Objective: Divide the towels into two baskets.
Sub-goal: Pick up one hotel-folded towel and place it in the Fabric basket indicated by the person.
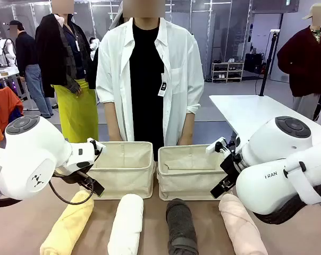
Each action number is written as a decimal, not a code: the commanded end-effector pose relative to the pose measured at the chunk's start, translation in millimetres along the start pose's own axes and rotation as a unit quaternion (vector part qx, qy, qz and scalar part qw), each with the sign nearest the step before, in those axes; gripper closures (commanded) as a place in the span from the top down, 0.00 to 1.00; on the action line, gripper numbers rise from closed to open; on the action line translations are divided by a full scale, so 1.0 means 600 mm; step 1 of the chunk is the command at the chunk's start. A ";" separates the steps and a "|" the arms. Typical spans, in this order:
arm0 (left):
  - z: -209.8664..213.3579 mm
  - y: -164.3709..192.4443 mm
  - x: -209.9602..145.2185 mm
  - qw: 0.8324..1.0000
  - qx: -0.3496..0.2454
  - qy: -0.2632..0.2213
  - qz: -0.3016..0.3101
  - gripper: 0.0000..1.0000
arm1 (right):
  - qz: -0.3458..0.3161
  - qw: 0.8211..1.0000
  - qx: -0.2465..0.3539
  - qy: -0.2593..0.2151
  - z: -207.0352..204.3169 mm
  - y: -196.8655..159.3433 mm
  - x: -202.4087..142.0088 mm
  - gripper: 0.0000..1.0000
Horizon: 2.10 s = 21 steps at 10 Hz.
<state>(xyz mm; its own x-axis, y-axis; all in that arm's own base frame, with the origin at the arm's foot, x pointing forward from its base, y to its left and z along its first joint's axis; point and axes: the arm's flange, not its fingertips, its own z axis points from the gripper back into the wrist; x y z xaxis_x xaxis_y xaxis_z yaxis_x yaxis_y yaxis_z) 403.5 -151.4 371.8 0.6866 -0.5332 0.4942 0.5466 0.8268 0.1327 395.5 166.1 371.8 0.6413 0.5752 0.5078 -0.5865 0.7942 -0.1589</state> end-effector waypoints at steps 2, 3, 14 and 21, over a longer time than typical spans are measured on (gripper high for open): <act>0.000 0.000 0.000 1.000 0.000 0.000 0.000 1.00 | 0.000 1.000 0.000 0.000 0.000 0.000 0.000 1.00; 0.000 0.000 0.000 1.000 0.000 0.000 0.000 1.00 | 0.000 1.000 0.000 0.000 0.000 0.000 0.000 1.00; 0.017 0.003 0.022 1.000 -0.010 0.017 0.003 1.00 | 0.009 1.000 0.028 0.008 0.037 -0.030 0.015 1.00; 0.090 0.148 0.007 0.933 -0.335 0.086 0.098 1.00 | -0.127 0.930 0.346 -0.012 0.100 -0.133 0.020 1.00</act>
<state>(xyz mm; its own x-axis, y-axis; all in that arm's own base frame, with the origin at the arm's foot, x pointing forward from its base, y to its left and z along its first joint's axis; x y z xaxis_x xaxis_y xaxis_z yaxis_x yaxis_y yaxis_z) 414.7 -95.7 436.5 0.7956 -0.4953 0.3489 0.6055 0.6706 -0.4285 411.0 118.4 450.9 0.7510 0.4374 0.4946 -0.6485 0.6293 0.4282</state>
